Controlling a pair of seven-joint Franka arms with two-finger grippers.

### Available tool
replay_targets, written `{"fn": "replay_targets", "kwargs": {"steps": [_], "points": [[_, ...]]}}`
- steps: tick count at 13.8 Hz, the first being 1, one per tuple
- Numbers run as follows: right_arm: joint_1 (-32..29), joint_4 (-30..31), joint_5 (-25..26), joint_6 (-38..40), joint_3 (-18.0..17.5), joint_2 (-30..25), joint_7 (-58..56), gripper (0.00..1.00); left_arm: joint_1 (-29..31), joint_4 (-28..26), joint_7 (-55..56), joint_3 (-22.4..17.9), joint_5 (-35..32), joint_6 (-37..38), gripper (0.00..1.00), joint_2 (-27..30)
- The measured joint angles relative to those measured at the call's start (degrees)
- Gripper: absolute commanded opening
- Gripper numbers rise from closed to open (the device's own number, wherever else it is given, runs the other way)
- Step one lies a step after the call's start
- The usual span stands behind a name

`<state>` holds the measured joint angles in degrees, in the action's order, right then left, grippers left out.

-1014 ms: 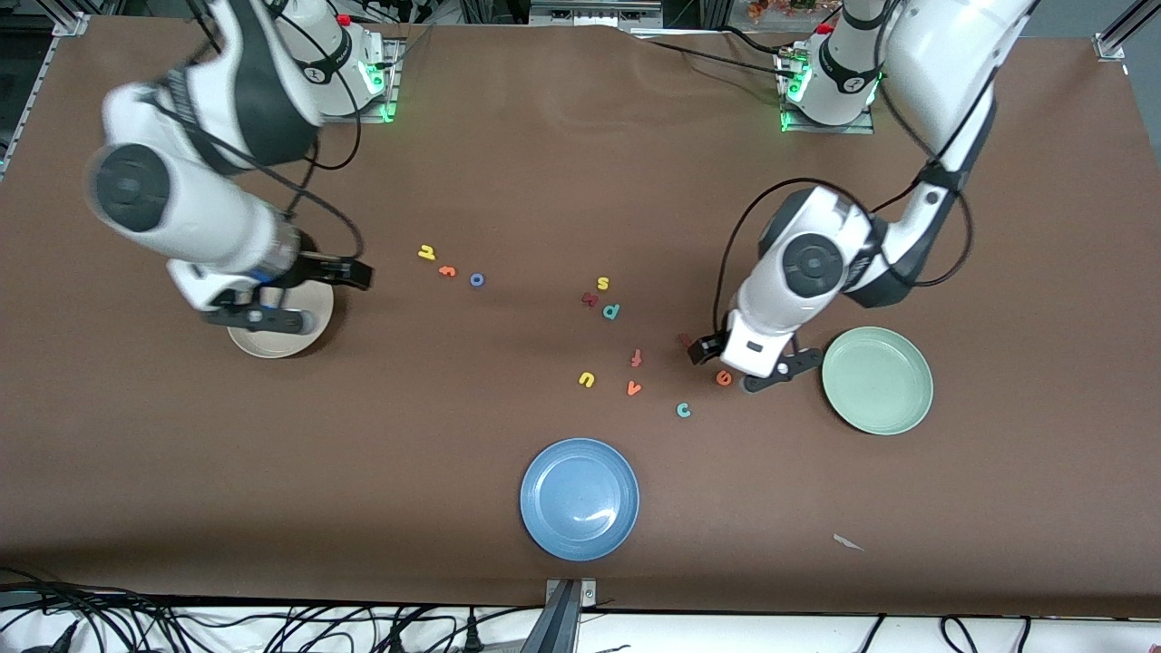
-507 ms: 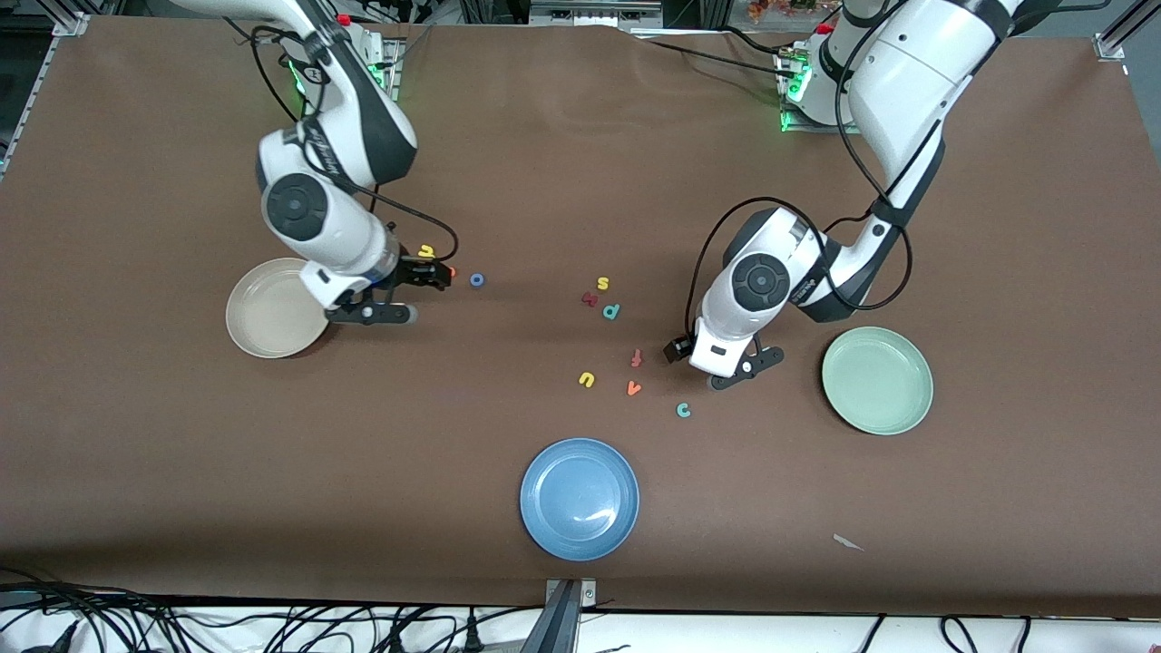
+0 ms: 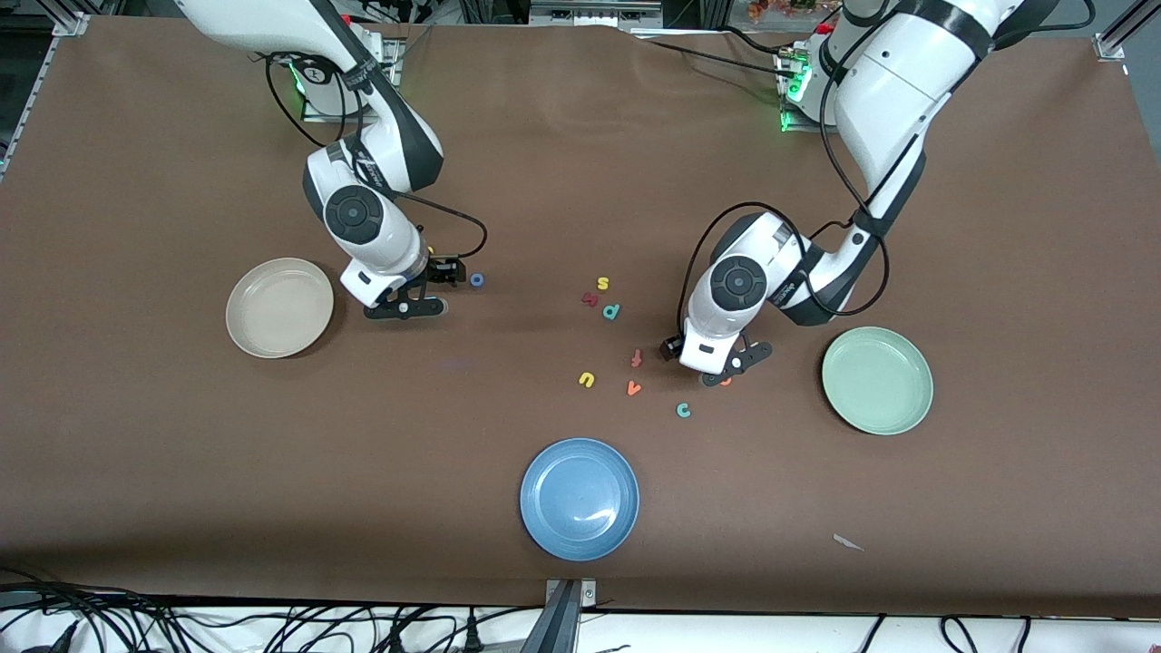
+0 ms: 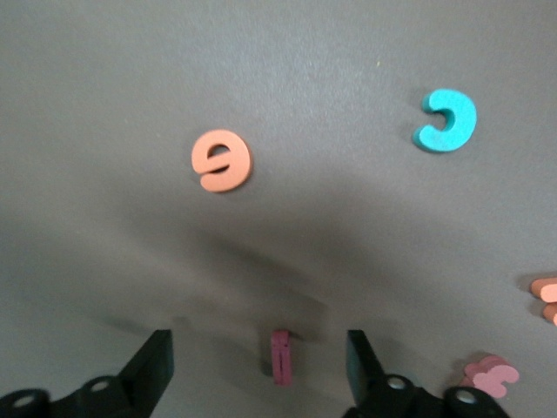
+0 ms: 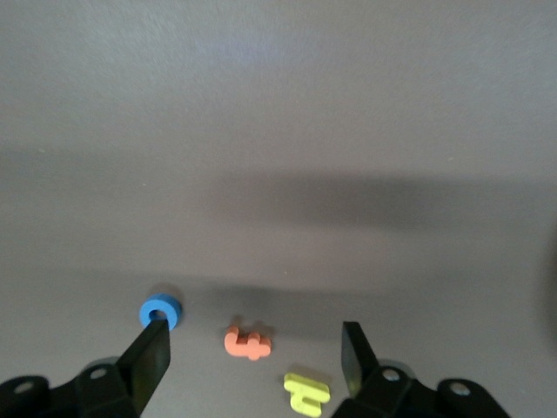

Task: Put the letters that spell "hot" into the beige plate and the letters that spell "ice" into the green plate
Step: 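Close the left gripper on the pink i while the right gripper grasps the orange t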

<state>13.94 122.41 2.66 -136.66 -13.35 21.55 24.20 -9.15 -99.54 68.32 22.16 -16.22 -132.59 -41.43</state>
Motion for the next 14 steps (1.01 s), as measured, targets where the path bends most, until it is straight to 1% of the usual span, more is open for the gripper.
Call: {"fn": "replay_targets", "kwargs": {"steps": [1, 6, 7, 8, 9, 12, 13, 14], "points": [[0.0, 0.7, 0.0, -0.9, 0.0, 0.4, 0.0, 0.78, -0.4, 0.4, 0.7, 0.0, 0.0, 0.0, 0.77, -0.5], [1.4, 1.4, 0.0, -1.4, -0.7, 1.4, 2.6, 0.78, -1.1, 1.1, 2.2, -0.1, 0.0, -0.1, 0.53, -1.3], [1.6, 1.6, 0.0, -1.4, -0.8, 1.5, 2.8, 0.78, -1.1, 1.2, 2.2, -0.2, 0.0, -0.1, 0.49, -1.3], [1.8, 2.0, 0.0, -1.7, -0.8, 1.6, 2.9, 0.78, -1.1, 1.3, 2.2, -0.2, 0.0, -0.1, 0.48, -1.3], [2.0, 2.5, 0.0, -2.3, -0.8, 1.7, 2.9, 0.78, -1.0, 1.3, 2.3, -0.2, 0.0, -0.1, 0.45, -1.3], [2.1, 4.7, 0.0, -5.9, -0.8, 2.1, 2.9, 0.77, -0.9, 1.4, 2.3, -0.3, 0.0, -0.1, 0.41, -1.3], [2.1, 5.3, 0.0, -6.8, -0.8, 2.2, 2.9, 0.72, -0.9, 1.4, 2.3, -0.3, 0.0, -0.1, 0.37, -1.3], [2.1, 5.5, 0.0, -6.9, -0.8, 2.2, 2.9, 0.72, -0.9, 1.4, 2.4, -0.3, 0.0, -0.1, 0.36, -1.3]]}}
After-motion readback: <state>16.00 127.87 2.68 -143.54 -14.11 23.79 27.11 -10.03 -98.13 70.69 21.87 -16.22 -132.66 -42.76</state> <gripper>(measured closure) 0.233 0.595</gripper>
